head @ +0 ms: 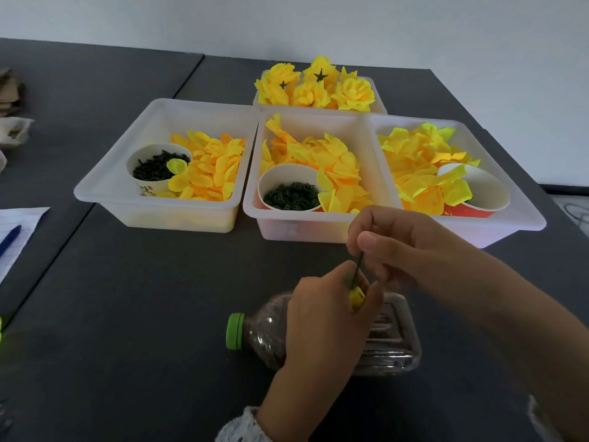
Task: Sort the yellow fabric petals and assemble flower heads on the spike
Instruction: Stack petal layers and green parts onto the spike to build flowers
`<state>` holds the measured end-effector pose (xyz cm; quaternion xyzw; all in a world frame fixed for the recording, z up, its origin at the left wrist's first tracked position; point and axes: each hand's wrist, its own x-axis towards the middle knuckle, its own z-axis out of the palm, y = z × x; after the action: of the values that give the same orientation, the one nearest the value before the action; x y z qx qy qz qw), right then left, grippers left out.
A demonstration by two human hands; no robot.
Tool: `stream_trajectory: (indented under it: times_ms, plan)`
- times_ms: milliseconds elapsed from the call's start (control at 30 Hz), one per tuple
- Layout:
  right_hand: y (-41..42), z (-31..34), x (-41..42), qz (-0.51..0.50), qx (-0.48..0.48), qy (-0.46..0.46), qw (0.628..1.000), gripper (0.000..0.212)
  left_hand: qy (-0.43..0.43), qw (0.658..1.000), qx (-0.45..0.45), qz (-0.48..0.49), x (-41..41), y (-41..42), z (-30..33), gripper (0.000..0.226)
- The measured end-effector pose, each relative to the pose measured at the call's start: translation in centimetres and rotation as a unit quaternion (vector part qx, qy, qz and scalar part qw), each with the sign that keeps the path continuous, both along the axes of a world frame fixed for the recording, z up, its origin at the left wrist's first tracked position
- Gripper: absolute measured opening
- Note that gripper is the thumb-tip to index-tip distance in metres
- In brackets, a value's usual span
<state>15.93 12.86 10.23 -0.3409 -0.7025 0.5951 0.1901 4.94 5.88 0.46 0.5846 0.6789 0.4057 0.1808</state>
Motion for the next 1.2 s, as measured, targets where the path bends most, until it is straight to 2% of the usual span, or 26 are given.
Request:
stream_trajectory:
  times_ms: [67,133,233,300,400,567,667,733,767,867,900,1033,1133,1200]
  plan:
    - [-0.1,0.2,0.2,-0.03,0.09,-0.02,0.995,0.031,0.004,1.0,-0.007,-0.001,0.0,-0.1,0.0,0.039]
    - [-0.5,0.5,0.6,-0.022,0.165,-0.001,0.986,0.024,0.006,1.0,-0.001,0.001,0.0,-0.1,0.0,0.039]
    - [-1.2,0.5,0.7,0.015,0.19,0.011,0.982,0.01,0.003,1.0,0.016,-0.001,0.1,-0.1,0.1,0.032]
    - [-1.4,0.0,0.5,0.015,0.247,-0.032,0.968,0.004,-0.006,1.0,0.022,-0.002,0.0,-0.2,0.2,0.02]
    - [-1.7,-0.8,0.1,0.011,0.308,-0.1,0.946,0.007,0.02,0.999,0.022,-0.022,-0.3,0.1,0.3,0.014]
    - [-1.8,-1.8,0.5,0.008,0.29,-0.119,0.95,0.01,0.083,0.995,0.02,-0.044,-0.7,0.2,0.2,0.019]
    - [-1.6,-1.7,0.2,0.038,0.282,-0.128,0.95,0.009,0.087,0.993,-0.036,-0.07,-1.0,0.7,0.3,0.018]
    - [-1.3,-1.8,0.0,0.055,0.278,-0.138,0.949,0.011,0.123,0.985,-0.083,-0.089,-1.3,0.9,0.5,0.024]
    - [-1.2,-1.8,0.0,0.059,0.277,-0.14,0.949,0.013,0.114,0.982,-0.102,-0.108,-1.4,0.9,0.8,0.025]
    - [-1.0,-2.2,0.1,0.06,0.265,-0.131,0.953,0.013,-0.079,0.987,-0.058,-0.129,-2.2,0.3,1.6,0.016]
    - [-0.9,-2.3,0.2,0.059,0.256,-0.125,0.957,0.012,-0.106,0.984,-0.051,-0.134,-2.5,0.0,1.7,0.018]
    - [-0.9,-3.2,0.3,0.048,0.223,-0.1,0.969,0.009,0.016,0.993,-0.051,-0.108,-2.1,0.0,1.1,0.014]
    - [-0.8,-3.4,0.6,0.036,0.214,-0.089,0.972,0.007,0.068,0.993,-0.055,-0.078,-1.5,0.2,1.0,0.013]
    - [-0.2,-2.9,0.9,0.063,0.198,-0.097,0.973,0.006,0.099,0.991,-0.053,-0.07,-1.4,0.2,0.7,0.016]
